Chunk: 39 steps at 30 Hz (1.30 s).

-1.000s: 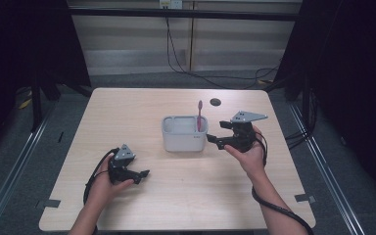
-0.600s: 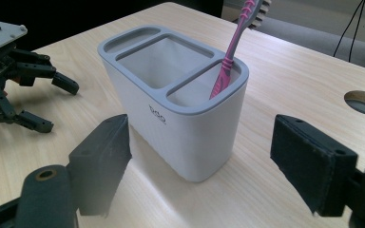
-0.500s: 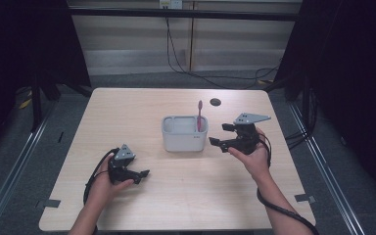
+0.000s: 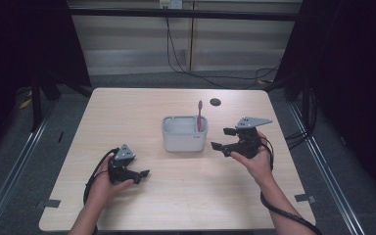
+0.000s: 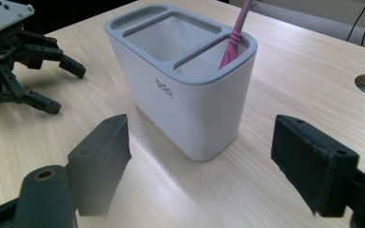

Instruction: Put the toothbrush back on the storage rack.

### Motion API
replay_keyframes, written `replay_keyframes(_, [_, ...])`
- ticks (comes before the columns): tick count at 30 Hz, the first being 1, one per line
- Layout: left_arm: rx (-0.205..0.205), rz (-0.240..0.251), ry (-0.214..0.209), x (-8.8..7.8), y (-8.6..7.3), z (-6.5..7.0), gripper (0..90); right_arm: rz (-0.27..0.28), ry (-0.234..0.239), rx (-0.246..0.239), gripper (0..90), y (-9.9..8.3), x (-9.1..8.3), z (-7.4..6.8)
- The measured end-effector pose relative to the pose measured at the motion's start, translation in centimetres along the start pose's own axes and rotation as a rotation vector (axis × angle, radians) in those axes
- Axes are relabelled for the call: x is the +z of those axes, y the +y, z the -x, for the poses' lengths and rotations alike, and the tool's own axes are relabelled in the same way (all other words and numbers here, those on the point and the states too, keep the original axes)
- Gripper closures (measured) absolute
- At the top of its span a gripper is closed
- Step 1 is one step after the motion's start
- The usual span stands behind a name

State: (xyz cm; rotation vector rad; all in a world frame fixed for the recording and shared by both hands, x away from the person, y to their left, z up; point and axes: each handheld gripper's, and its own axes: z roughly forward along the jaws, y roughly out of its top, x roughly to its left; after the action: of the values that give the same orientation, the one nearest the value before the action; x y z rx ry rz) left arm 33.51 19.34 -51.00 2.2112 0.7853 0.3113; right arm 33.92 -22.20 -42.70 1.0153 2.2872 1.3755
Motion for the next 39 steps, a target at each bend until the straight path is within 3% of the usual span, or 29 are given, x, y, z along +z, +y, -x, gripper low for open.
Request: replay_keyframes(39, [0.000, 0.000, 0.000, 0.0, 0.0, 0.0, 15.3, -0.074, -0.024, 0.032, 20.4, -4.5, -1.4, 1.6])
